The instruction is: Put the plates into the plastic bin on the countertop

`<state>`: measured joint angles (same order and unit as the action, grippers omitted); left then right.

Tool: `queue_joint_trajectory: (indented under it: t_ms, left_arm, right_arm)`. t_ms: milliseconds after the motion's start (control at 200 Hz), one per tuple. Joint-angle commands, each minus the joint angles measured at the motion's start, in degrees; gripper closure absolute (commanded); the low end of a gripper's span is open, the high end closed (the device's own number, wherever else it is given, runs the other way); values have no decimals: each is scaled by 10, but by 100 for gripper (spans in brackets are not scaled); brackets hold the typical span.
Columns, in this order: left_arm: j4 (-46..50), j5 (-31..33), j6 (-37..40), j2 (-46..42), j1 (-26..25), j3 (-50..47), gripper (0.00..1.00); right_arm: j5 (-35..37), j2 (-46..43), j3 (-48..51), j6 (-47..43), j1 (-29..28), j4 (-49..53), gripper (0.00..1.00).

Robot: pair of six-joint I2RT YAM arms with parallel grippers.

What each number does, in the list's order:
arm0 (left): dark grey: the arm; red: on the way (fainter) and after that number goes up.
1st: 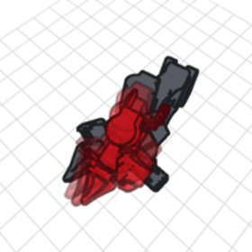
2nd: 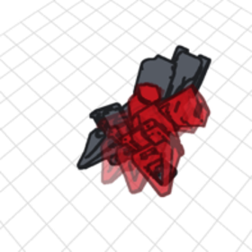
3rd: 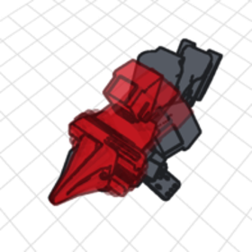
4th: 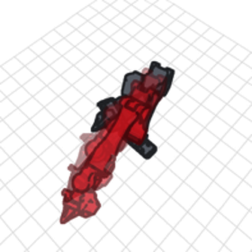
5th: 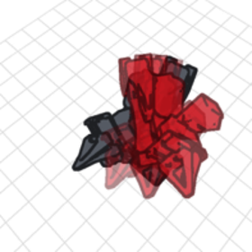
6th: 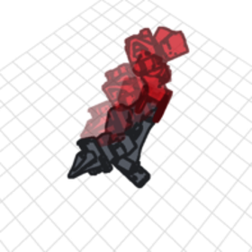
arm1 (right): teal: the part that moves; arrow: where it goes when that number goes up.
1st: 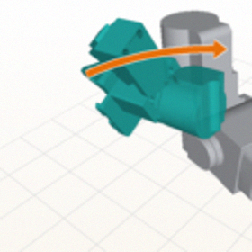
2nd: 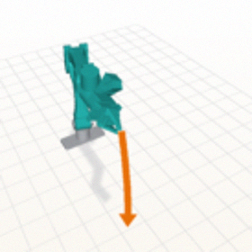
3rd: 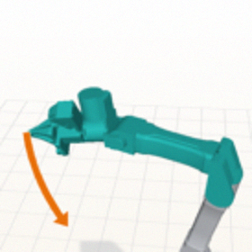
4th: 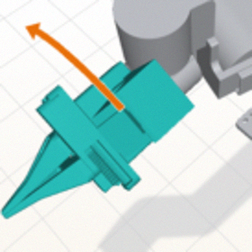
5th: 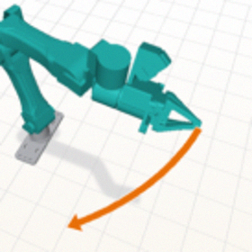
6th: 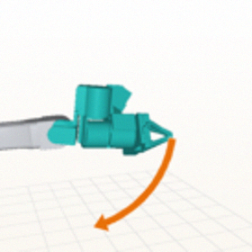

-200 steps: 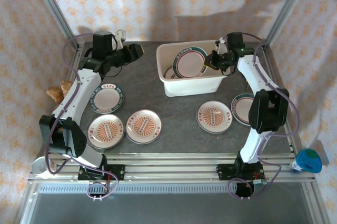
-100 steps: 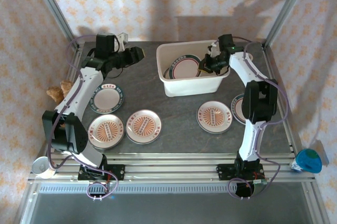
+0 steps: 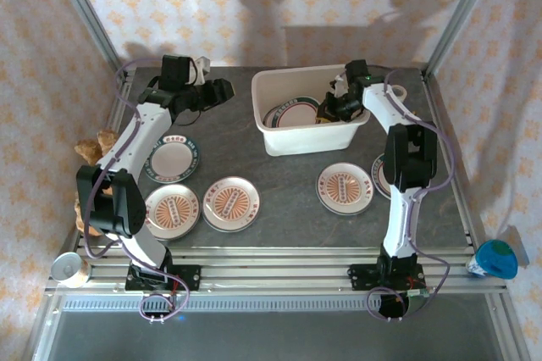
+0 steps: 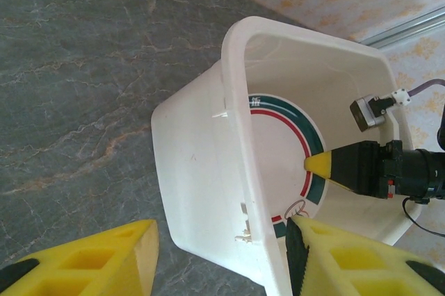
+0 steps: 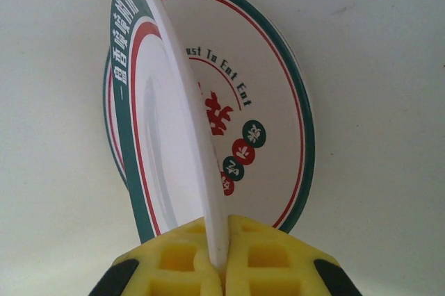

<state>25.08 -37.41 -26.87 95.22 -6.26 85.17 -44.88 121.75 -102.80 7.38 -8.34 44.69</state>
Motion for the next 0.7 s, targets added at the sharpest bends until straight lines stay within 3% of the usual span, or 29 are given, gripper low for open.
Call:
queue_joint_trajectory:
  t_ms: [0,480,696]
  left_arm:
    - [11,4,16,10,2,20,48]
    - [39,15,37,13,2,13,48]
    - [70,26,58,11,3,8,48]
  right_arm:
    - [0,12,-28,-11,-3,21,99]
    - [24,49,-58,-22,-11,61,90]
    - [67,30,-61,-16,-12,66,64]
